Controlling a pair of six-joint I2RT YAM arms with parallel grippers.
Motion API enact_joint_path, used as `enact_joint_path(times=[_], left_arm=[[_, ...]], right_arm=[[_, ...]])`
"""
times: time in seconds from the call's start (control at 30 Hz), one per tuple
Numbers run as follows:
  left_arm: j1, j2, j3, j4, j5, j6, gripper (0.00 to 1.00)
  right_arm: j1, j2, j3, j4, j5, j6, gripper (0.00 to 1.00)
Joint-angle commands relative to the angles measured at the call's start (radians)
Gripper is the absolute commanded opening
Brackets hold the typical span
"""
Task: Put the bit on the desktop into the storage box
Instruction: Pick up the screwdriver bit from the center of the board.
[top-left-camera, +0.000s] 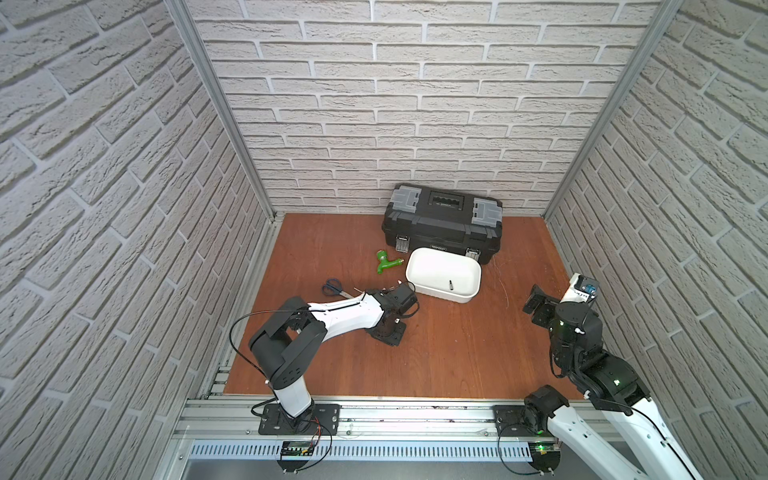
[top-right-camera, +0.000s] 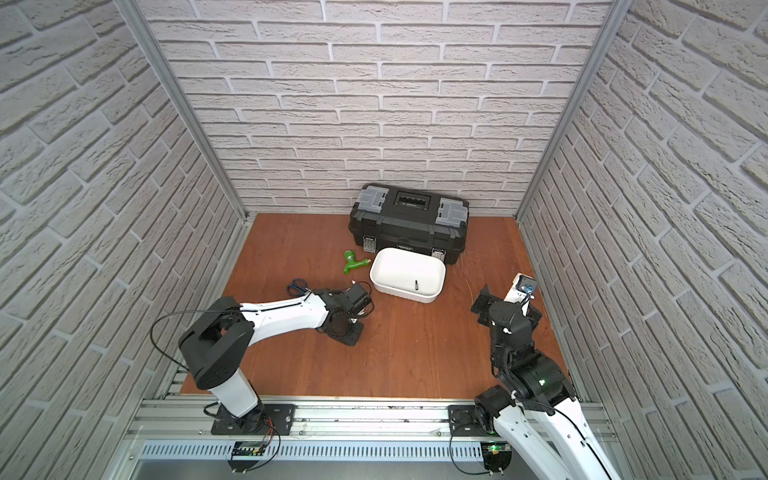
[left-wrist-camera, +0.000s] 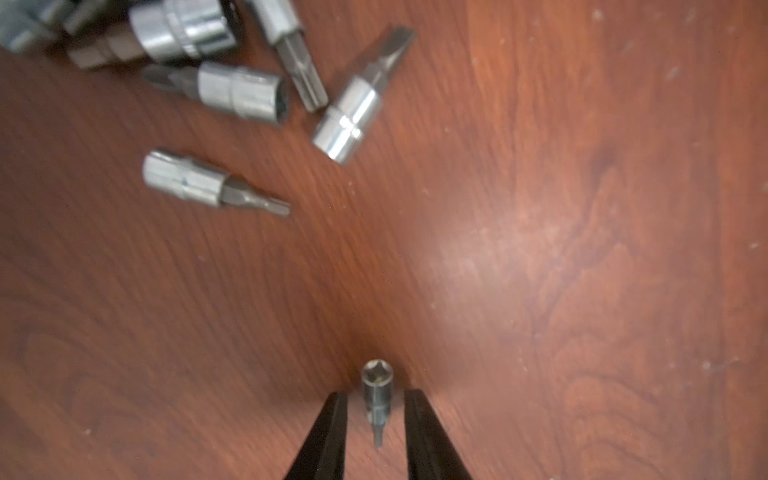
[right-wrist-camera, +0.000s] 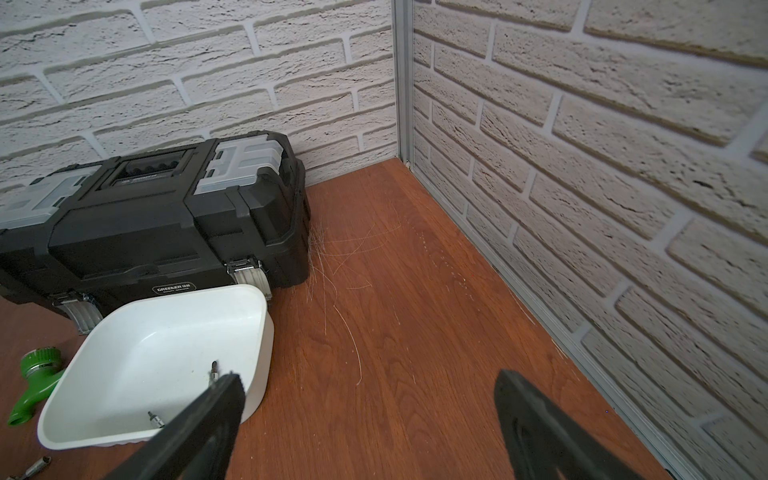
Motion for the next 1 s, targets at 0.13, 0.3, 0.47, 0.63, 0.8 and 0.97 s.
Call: enact_joint_path(times=[0.13,0.3,0.47,0.63,0.8,0.97], left_arm=[[0.001,0.03,0.016,0.014,0.015,0.007,0.22],[0.001,0.039,0.014,0.012,0.007,0.012,0.18],[0.001,0.031,0.013,0.016,0.0,0.014,0.12],[0.001,-0.006,0.018,0.014,-0.016,0.019,0.1],[0.001,-0.06,0.033,0.014,-0.035,0.023,0.1],[0.001,-0.108,0.085,0.007,-0.055,0.047,0.08]], right_arm=[[-0.002,0.007,-0.01,0.034,0.022,0.006,0.98],[-0.003,0.009,-0.014,0.033,0.023,0.005,0.98],[-0.004,0.008,-0.019,0.033,0.024,0.006,0.98],[-0.004,0.008,-0.024,0.035,0.026,0.006,0.98],[-0.004,0.009,-0.029,0.037,0.025,0.008,0.98],[-0.004,0.01,-0.032,0.04,0.021,0.009,0.98]])
